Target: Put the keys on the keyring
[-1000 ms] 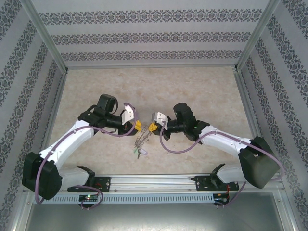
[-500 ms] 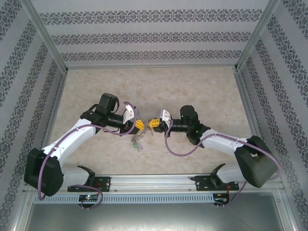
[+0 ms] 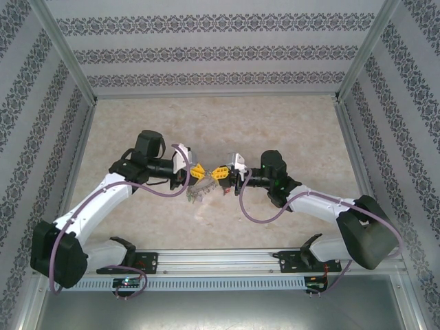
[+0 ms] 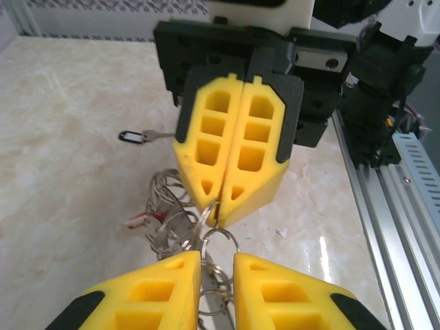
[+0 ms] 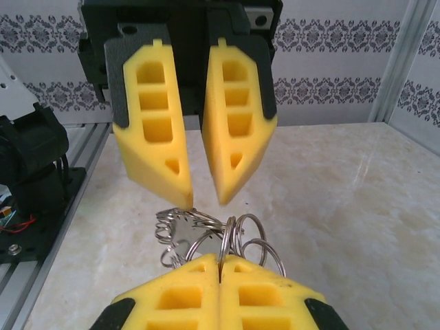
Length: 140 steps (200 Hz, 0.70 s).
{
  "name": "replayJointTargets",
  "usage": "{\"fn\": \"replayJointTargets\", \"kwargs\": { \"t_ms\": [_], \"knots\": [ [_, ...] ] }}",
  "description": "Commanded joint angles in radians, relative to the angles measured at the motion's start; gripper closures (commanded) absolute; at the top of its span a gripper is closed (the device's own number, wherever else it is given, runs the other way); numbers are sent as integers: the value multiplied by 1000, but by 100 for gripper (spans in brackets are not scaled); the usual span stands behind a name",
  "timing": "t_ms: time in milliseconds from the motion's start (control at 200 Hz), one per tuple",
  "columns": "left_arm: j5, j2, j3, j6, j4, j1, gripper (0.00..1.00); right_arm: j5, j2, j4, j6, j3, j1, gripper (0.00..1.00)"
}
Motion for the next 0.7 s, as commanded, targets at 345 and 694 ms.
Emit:
{"fn": "replayJointTargets", "kwargs": {
  "t_ms": [345,694],
  "knots": [
    [-6,-72,-17,-29,6,38,70,-131,6,74,40,27,-34,100],
    [-163,-133,-67,-130,65,40,65,-97,13,-63,-16,58,-43,100]
  ]
}}
